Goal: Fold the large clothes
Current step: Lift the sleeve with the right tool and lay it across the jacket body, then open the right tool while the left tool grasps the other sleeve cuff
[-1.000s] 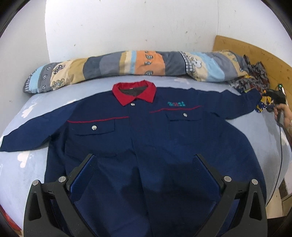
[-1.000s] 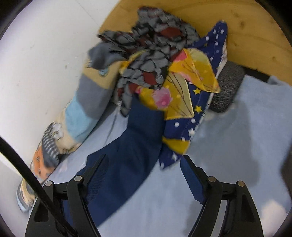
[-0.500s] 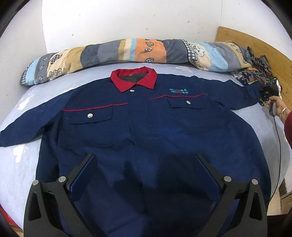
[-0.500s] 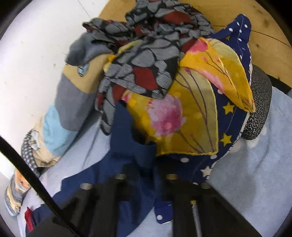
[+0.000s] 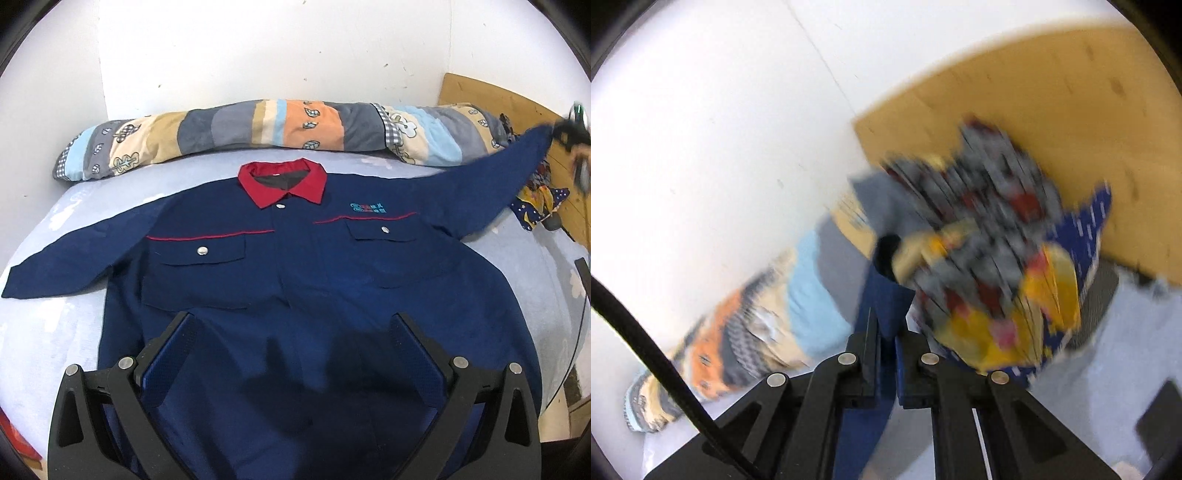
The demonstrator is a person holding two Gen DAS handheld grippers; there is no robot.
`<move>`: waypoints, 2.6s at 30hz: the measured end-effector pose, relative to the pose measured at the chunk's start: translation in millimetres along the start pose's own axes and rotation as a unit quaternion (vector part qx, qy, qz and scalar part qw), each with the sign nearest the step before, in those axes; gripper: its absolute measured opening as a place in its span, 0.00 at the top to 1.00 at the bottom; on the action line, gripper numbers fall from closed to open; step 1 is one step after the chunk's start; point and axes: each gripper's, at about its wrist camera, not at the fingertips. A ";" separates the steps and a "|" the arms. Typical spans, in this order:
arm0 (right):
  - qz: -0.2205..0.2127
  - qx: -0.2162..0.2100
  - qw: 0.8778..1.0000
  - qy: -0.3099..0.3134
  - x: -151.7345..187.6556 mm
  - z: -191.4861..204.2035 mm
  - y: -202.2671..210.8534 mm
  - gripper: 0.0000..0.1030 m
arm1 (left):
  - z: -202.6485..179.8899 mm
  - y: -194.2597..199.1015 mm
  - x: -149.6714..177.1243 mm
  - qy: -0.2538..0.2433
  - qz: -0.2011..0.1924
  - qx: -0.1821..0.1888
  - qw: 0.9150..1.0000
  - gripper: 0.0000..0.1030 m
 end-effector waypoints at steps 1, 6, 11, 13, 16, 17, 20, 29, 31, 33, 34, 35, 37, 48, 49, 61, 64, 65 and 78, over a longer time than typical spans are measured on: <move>-0.014 -0.004 1.000 0.007 -16.8 19.7 16.7 0.94 | 1.8 2.0 0.4 0.003 -0.001 0.000 1.000 0.00; -0.031 -0.041 0.998 0.043 -46.0 102.8 62.6 0.94 | 12.7 17.2 -1.7 0.018 -0.017 0.005 1.000 0.00; -0.013 -0.107 0.989 0.099 -13.1 209.5 98.0 0.94 | 21.3 31.2 -1.1 0.023 -0.029 0.005 0.999 0.00; 0.006 -0.137 0.983 0.125 13.2 254.1 108.4 0.94 | 24.3 34.2 -1.0 0.026 -0.030 0.006 0.999 0.00; 0.039 -0.188 0.967 0.165 62.7 321.1 124.3 0.94 | 28.2 37.8 1.4 0.035 -0.026 0.007 0.999 0.00; 0.052 -0.208 0.960 0.179 83.8 344.9 130.1 0.94 | 29.1 38.7 1.7 0.035 -0.024 0.010 0.999 0.00; 0.100 -0.257 0.936 0.220 151.6 409.5 142.9 0.94 | 32.8 42.4 2.1 0.039 -0.026 0.006 0.999 0.00; 0.224 -0.328 0.863 0.312 368.7 526.6 133.5 0.94 | 53.4 55.6 7.2 0.071 -0.031 0.004 0.997 0.00; 0.254 -0.324 0.854 0.318 416.6 534.3 117.4 0.94 | 56.0 57.8 7.6 0.074 -0.033 0.003 0.997 0.00; 0.281 -0.306 0.846 0.333 462.5 532.6 96.1 0.94 | 59.0 58.9 8.3 0.077 -0.033 0.001 0.997 0.00; 0.290 -0.292 0.845 0.341 482.9 527.1 79.6 0.94 | 59.4 58.9 9.0 0.077 -0.031 0.002 0.997 0.00; 0.298 -0.282 0.845 0.343 498.1 521.9 65.7 0.94 | 59.6 58.6 9.3 0.077 -0.030 0.003 0.997 0.00; 0.314 -0.249 0.845 0.353 528.8 508.9 40.7 0.91 | 59.2 58.4 9.6 0.076 -0.027 0.004 0.997 0.00; 0.295 -0.282 0.865 0.293 481.6 424.5 27.9 0.21 | 62.9 51.4 8.6 0.095 -0.012 0.016 0.995 0.00; 0.288 -0.269 0.873 0.286 470.9 407.5 19.7 0.21 | 61.4 49.4 9.2 0.095 -0.007 0.020 0.995 0.00; 0.281 -0.008 0.909 0.307 421.1 260.6 -49.0 0.26 | 38.1 30.2 8.2 0.055 0.013 0.009 0.998 0.00; 0.299 -0.029 0.908 0.292 415.5 250.8 -29.2 0.26 | 41.5 24.3 8.1 0.056 0.019 0.003 0.998 0.00; 0.300 -0.042 0.907 0.292 415.5 248.1 -16.9 0.26 | 43.0 22.2 8.4 0.056 0.021 -0.003 0.998 0.00; 0.284 -0.062 0.911 0.293 410.9 166.9 104.9 0.23 | 116.0 22.3 33.4 0.104 0.049 -0.055 0.992 0.00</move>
Point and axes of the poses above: each gripper's, at about its wrist camera, not at the fingertips, and y roughly against the way its jaws point, z to its left, x to its underside, and after that the axes turned 5 degrees about x, right-handed
